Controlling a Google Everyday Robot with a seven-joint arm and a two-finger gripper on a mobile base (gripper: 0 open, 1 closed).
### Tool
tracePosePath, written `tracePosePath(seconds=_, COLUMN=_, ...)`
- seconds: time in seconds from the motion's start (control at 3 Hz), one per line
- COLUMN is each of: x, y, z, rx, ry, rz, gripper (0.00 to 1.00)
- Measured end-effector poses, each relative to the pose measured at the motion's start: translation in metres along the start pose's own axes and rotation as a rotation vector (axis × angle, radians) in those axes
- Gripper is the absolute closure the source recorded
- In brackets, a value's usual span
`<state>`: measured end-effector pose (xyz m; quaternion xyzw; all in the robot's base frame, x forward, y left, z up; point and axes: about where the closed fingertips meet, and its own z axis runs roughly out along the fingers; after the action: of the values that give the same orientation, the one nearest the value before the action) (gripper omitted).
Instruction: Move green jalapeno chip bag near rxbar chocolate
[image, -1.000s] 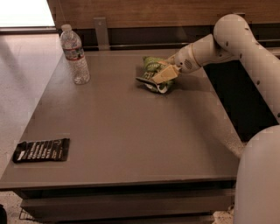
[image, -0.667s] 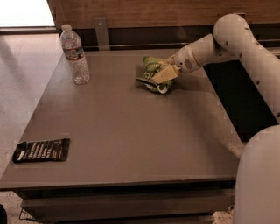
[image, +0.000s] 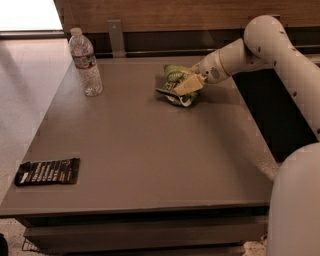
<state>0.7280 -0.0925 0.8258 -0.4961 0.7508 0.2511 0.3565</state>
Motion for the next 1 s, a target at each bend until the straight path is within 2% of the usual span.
tracePosePath(seconds=1.0, x=-0.0005, y=0.0001, z=-0.0005, rx=0.000, ry=0.000, rz=0.000, gripper=1.00)
